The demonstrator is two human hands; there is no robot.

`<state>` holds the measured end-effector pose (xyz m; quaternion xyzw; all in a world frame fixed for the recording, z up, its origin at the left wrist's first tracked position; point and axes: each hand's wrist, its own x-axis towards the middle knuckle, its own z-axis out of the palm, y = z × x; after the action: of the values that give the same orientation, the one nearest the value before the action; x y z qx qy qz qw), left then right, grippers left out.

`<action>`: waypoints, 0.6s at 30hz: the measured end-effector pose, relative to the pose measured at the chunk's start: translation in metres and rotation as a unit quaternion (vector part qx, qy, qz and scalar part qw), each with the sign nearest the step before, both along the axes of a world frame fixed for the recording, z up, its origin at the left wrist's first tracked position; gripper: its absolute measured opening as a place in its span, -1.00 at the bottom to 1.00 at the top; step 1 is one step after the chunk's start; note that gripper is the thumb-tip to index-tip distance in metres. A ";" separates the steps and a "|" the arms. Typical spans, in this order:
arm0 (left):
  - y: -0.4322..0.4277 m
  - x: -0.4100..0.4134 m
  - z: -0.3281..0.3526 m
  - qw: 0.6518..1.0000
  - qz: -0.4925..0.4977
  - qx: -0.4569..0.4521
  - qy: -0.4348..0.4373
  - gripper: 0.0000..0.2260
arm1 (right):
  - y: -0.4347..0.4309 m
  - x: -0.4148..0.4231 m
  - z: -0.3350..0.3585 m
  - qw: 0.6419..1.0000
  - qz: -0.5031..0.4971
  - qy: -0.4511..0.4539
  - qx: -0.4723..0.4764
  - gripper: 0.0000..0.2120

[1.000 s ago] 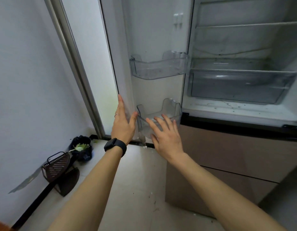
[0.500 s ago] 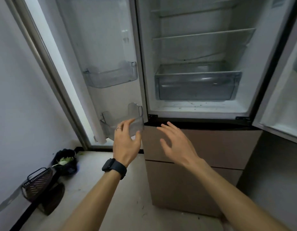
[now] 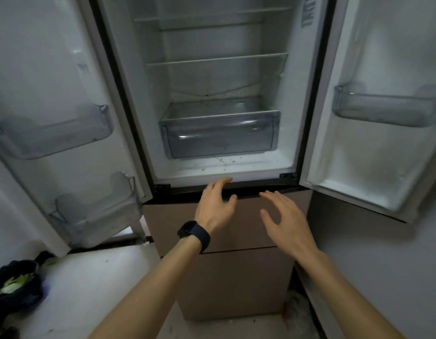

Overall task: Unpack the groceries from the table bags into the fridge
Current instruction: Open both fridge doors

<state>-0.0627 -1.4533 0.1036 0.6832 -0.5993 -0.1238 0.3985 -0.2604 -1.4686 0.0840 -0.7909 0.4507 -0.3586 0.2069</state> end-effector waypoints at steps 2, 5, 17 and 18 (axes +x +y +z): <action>-0.033 -0.005 0.008 0.998 -0.011 0.008 0.057 -0.59 | -0.020 -0.007 0.006 0.999 -0.033 -0.007 0.007 -0.58; -0.086 -0.002 0.016 0.994 -0.023 0.009 0.105 -0.61 | -0.059 -0.008 0.014 0.998 -0.061 -0.008 0.005 -0.59; -0.272 0.109 0.016 0.881 0.058 0.073 0.464 -0.47 | -0.250 0.082 0.038 0.972 -0.118 -0.163 0.117 -0.67; -0.282 0.117 0.016 0.860 0.055 0.069 0.503 -0.52 | -0.264 0.093 0.038 0.964 -0.121 -0.190 0.142 -0.69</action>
<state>0.0542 -1.7349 0.1200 0.5853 -0.2683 -0.4694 0.6042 -0.1670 -1.7328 0.1216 -0.6104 0.5416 -0.4572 0.3537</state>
